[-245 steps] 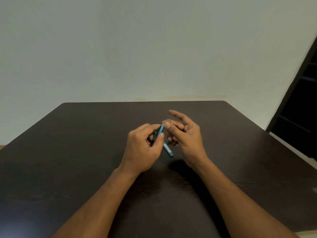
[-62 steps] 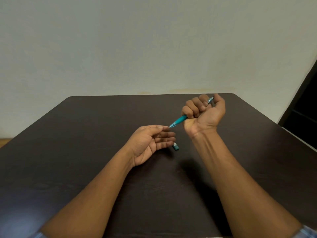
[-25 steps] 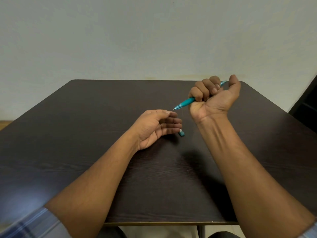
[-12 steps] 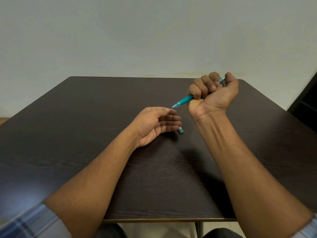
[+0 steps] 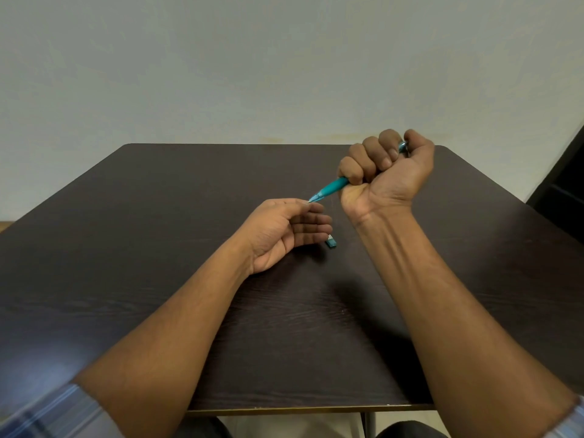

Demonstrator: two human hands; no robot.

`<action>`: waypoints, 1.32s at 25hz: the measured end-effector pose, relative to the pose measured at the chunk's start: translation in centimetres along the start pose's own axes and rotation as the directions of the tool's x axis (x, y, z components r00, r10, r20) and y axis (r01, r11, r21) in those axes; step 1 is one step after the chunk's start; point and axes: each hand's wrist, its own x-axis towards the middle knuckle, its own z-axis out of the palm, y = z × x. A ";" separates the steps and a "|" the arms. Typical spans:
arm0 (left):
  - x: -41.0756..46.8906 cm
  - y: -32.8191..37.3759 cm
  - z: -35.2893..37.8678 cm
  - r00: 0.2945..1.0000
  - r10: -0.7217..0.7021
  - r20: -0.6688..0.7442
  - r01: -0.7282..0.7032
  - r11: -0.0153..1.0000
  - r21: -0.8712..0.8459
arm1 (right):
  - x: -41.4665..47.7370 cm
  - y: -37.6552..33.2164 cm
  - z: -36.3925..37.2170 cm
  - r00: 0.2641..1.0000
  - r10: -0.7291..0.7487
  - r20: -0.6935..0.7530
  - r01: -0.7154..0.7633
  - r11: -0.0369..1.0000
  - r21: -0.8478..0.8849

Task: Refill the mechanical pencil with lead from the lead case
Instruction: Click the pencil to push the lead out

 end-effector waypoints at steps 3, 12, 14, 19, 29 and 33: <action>0.0 0.0 0.0 1.000 0.002 -0.001 -0.002 1.000 0.004 | 0.1 -0.3 0.0 1.000 -0.017 -0.004 0.017 1.000 0.009; 0.0 0.1 -0.1 1.000 -0.007 0.014 0.007 1.000 0.002 | 0.3 -0.6 -0.1 1.000 0.002 0.012 -0.001 1.000 -0.027; 0.1 0.0 -0.1 1.000 -0.005 0.016 0.005 1.000 0.003 | 0.3 -0.8 0.0 1.000 0.000 0.028 0.001 1.000 -0.026; 0.3 -0.1 -0.3 1.000 -0.004 0.017 0.004 1.000 -0.002 | 0.3 -1.0 0.0 0.999 0.007 0.034 -0.003 0.996 -0.092; 0.6 -0.4 -0.3 1.000 0.003 0.014 -0.003 1.000 -0.008 | 0.3 -1.1 0.3 0.991 0.031 0.128 0.009 0.955 -0.298; 0.5 -0.3 -0.2 1.000 0.009 0.013 -0.009 1.000 -0.009 | 0.5 -1.3 0.2 0.995 0.019 0.094 0.008 0.960 -0.281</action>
